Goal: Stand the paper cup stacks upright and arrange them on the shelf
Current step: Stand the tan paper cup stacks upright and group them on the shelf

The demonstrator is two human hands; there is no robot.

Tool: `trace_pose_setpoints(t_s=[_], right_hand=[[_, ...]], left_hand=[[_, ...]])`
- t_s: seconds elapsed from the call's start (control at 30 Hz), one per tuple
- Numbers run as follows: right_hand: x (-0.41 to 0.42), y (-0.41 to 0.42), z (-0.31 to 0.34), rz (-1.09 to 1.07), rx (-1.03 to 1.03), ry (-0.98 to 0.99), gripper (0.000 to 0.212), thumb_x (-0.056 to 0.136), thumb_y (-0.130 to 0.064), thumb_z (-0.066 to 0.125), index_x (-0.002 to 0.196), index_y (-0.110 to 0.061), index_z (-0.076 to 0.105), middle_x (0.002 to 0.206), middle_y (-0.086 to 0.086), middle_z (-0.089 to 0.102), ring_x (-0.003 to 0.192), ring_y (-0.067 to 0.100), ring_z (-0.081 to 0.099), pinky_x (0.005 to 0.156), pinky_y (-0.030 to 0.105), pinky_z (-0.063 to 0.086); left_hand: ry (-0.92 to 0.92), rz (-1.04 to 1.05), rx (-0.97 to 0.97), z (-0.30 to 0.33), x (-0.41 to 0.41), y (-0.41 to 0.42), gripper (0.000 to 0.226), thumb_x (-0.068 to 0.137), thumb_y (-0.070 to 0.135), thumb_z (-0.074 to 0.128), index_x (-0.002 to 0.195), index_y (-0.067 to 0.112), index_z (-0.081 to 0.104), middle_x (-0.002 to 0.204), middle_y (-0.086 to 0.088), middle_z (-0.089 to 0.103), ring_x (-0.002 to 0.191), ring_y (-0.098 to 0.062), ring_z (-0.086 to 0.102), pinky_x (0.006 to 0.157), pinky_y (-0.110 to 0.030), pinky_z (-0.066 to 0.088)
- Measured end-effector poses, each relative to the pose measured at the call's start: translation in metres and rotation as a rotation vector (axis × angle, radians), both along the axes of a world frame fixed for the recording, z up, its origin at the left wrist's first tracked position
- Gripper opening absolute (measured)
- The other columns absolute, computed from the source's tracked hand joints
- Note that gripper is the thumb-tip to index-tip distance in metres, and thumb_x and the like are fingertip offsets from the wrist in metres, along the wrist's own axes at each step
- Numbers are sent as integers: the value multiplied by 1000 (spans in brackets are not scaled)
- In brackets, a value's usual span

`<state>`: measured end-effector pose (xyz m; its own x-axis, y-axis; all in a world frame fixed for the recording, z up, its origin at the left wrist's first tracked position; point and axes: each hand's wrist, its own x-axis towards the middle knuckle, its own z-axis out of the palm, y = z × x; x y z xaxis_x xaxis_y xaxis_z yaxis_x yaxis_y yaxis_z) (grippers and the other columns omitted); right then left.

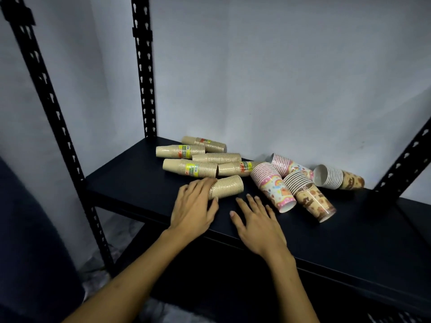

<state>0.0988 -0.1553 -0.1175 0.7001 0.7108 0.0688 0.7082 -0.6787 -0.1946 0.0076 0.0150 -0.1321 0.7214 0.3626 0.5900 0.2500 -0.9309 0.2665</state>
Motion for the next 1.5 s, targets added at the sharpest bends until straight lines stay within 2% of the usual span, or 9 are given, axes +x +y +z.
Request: trace_pose_setpoints(t_s=[0.2, 0.53, 0.67, 0.73, 0.87, 1.03, 1.2, 1.37, 1.5], right_hand=[[0, 0, 0, -4, 14, -5, 62, 102, -57, 25, 158, -31, 25, 168, 0, 16, 156, 18, 6, 125, 43, 7], [-2, -2, 5, 14, 17, 32, 62, 102, -57, 28, 157, -28, 29, 168, 1, 20, 156, 19, 10, 124, 43, 9], [-4, -4, 7, -23, 108, 74, 53, 100, -57, 39, 138, -20, 45, 154, 4, 42, 147, 22, 32, 121, 43, 22], [-5, -4, 7, -31, 177, 62, 48, 97, -55, 47, 126, -17, 43, 149, 6, 42, 137, 27, 43, 114, 46, 32], [-1, -3, 3, 51, 305, -58, 62, 92, -48, 61, 137, -12, 39, 159, 8, 29, 142, 27, 35, 112, 48, 37], [17, 16, 10, 164, 438, -224, 73, 84, -44, 71, 144, -15, 41, 150, 6, 43, 137, 26, 41, 111, 47, 40], [35, 35, 13, 370, 326, -180, 56, 93, -31, 68, 145, -20, 51, 143, 1, 56, 131, 22, 49, 111, 41, 41], [58, 19, 0, 301, 399, -235, 53, 89, -30, 73, 137, -13, 59, 132, 4, 64, 121, 28, 56, 105, 40, 45], [62, 17, -6, 252, 402, -287, 53, 88, -29, 74, 135, -10, 60, 129, 8, 65, 118, 32, 58, 98, 49, 50]], left_hand=[[-54, 23, -66, 1, -2, -1, 44, 91, 39, 60, 134, 34, 59, 135, 1, 56, 122, -20, 51, 106, -37, 36], [49, -13, -249, 19, -13, 3, 50, 92, 40, 67, 140, 45, 54, 134, 10, 55, 124, -17, 51, 102, -41, 44], [94, -125, -272, 23, -26, 14, 58, 91, 41, 68, 145, 46, 47, 138, 15, 53, 127, -15, 51, 101, -40, 47], [118, -161, -286, 26, -28, 23, 64, 89, 43, 71, 147, 46, 44, 143, 17, 52, 131, -14, 49, 101, -38, 45], [149, -218, -293, 30, -23, 38, 66, 84, 44, 77, 145, 42, 49, 147, 19, 52, 136, -12, 47, 103, -37, 42], [146, -292, -271, 25, -18, 49, 64, 84, 44, 77, 142, 44, 51, 145, 22, 54, 132, -8, 49, 104, -36, 44], [110, -315, -299, 21, -13, 61, 56, 88, 51, 70, 140, 40, 56, 148, 15, 49, 136, -7, 40, 111, -30, 33], [-283, 79, -543, 30, -1, 89, 42, 97, 49, 58, 135, 31, 63, 141, 1, 53, 132, -18, 41, 111, -32, 34], [-77, 291, -680, 28, 20, 116, 62, 93, 59, 57, 142, 21, 49, 139, -10, 56, 134, -34, 42, 112, -47, 35]])
